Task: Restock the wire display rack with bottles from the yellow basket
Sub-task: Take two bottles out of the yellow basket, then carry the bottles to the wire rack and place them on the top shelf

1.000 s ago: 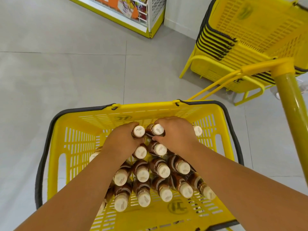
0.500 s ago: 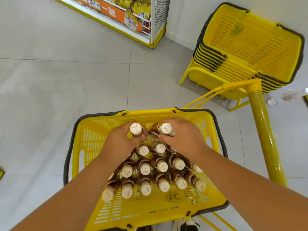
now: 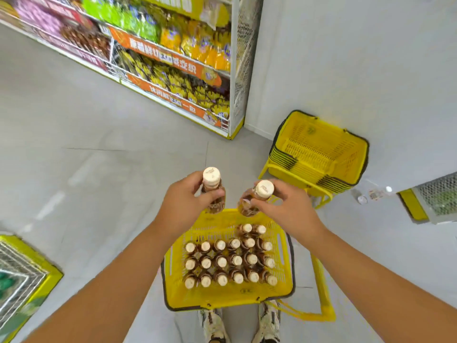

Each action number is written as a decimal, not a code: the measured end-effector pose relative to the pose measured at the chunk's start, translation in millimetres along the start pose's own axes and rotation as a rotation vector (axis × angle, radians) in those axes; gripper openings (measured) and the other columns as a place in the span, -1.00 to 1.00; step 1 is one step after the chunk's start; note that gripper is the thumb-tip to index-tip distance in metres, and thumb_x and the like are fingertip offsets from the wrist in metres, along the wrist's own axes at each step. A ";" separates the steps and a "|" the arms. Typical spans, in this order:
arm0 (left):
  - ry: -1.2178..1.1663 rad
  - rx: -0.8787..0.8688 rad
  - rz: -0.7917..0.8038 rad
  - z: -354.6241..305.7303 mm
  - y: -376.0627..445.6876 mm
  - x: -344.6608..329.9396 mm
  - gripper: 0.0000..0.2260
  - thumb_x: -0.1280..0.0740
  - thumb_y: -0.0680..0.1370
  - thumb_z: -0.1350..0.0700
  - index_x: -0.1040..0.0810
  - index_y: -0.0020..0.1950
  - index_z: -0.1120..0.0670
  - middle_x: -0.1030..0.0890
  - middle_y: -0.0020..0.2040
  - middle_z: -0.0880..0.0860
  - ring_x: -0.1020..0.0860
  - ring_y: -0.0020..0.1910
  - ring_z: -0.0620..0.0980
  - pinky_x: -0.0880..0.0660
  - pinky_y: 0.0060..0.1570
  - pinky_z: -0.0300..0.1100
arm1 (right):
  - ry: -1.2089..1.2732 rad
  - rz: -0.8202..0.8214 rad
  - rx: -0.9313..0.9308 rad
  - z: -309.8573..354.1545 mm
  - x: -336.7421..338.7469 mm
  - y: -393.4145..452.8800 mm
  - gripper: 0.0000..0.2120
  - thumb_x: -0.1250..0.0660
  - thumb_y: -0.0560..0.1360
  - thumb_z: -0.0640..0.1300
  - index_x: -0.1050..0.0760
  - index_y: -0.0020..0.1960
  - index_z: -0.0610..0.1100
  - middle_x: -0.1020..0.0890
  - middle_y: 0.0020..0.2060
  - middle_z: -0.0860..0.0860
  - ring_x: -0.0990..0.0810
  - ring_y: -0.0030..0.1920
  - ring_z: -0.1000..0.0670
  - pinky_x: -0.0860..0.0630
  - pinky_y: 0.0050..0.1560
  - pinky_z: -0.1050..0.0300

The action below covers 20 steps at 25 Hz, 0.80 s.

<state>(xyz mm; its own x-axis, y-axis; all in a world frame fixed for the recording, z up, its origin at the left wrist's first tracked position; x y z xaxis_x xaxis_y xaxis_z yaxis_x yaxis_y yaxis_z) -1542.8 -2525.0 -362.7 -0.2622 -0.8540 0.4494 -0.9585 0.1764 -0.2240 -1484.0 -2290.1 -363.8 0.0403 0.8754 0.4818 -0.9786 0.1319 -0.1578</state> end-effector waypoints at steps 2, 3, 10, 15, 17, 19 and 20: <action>-0.053 -0.025 0.020 -63.6 -6.1 34.6 -0.79 -0.58 0.43 0.09 -0.67 0.01 -0.09 -0.73 -0.09 -0.07 -0.65 -0.11 -0.14 -0.53 -0.07 -0.21 | 0.038 -0.008 0.033 63.4 35.0 -5.2 -0.68 -0.63 0.38 -0.16 -0.65 0.02 0.14 -0.74 -0.05 0.22 -0.67 0.04 0.30 -0.54 0.10 0.32; -0.073 -0.048 0.029 -95.9 -10.3 52.9 -0.80 -0.57 0.43 0.11 -0.67 0.00 -0.08 -0.74 -0.09 -0.07 -0.64 -0.12 -0.17 -0.52 -0.07 -0.27 | 0.056 -0.014 0.051 96.2 52.7 -7.1 -0.69 -0.63 0.37 -0.18 -0.67 0.02 0.10 -0.75 -0.05 0.19 -0.68 0.03 0.27 -0.55 0.10 0.32; -0.122 -0.272 -0.069 -283.7 -54.7 166.3 -0.87 -0.55 0.46 0.10 -0.70 -0.03 -0.07 -0.75 -0.08 -0.09 -0.66 -0.10 -0.20 -0.48 -0.07 -0.27 | 0.122 -0.043 0.255 288.1 161.9 -28.3 -0.78 -0.60 0.39 -0.27 -0.71 -0.01 -0.06 -0.78 -0.11 0.04 -0.72 -0.07 0.12 -0.64 0.04 0.18; -0.140 -0.376 -0.166 -373.9 -98.3 210.8 -0.83 -0.53 0.49 0.06 -0.71 0.06 -0.08 -0.75 -0.04 -0.11 -0.68 -0.01 -0.15 -0.53 -0.06 -0.25 | 0.103 -0.053 0.387 373.7 223.4 -50.1 -0.83 -0.59 0.43 -0.13 -0.73 0.01 -0.01 -0.78 -0.15 0.12 -0.72 -0.13 0.23 -0.54 -0.20 0.43; -0.153 -0.364 -0.193 -393.3 -112.1 218.9 -0.80 -0.55 0.47 0.04 -0.72 0.09 -0.06 -0.75 -0.02 -0.07 -0.70 0.04 -0.05 -0.61 0.01 -0.11 | 0.120 -0.047 0.417 394.9 244.3 -58.7 -0.84 -0.59 0.43 -0.13 -0.73 0.01 0.00 -0.78 -0.16 0.14 -0.71 -0.17 0.27 -0.49 -0.28 0.49; -0.160 -0.345 -0.210 -406.4 -126.2 221.2 -0.77 -0.56 0.46 0.04 -0.72 0.10 -0.03 -0.75 -0.02 -0.04 -0.71 0.03 -0.01 -0.64 0.03 -0.05 | 0.126 -0.035 0.450 409.0 262.4 -65.3 -0.83 -0.60 0.42 -0.13 -0.74 0.01 -0.01 -0.78 -0.18 0.14 -0.71 -0.18 0.26 -0.49 -0.28 0.47; -0.154 -0.343 -0.227 -413.0 -134.2 221.3 -0.77 -0.56 0.45 0.03 -0.72 0.10 -0.03 -0.75 -0.02 -0.05 -0.71 0.02 -0.02 -0.65 0.04 -0.04 | 0.125 -0.028 0.467 414.7 271.0 -68.6 -0.82 -0.60 0.42 -0.13 -0.74 0.01 0.00 -0.78 -0.18 0.15 -0.72 -0.17 0.24 -0.51 -0.26 0.44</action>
<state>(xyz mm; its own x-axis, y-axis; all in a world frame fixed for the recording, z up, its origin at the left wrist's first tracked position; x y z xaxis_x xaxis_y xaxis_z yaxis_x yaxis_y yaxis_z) -1518.4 -2535.5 124.0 -0.0462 -0.9483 0.3140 -0.9785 0.1062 0.1768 -1489.5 -2254.8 135.1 0.0640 0.9275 0.3682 -0.9615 -0.0416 0.2718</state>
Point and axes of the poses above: each hand's wrist, its own y-axis towards the middle knuckle, its own x-axis out of the back of the hand, z = x × y, the point moved 5 cm from there along y, towards the middle knuckle
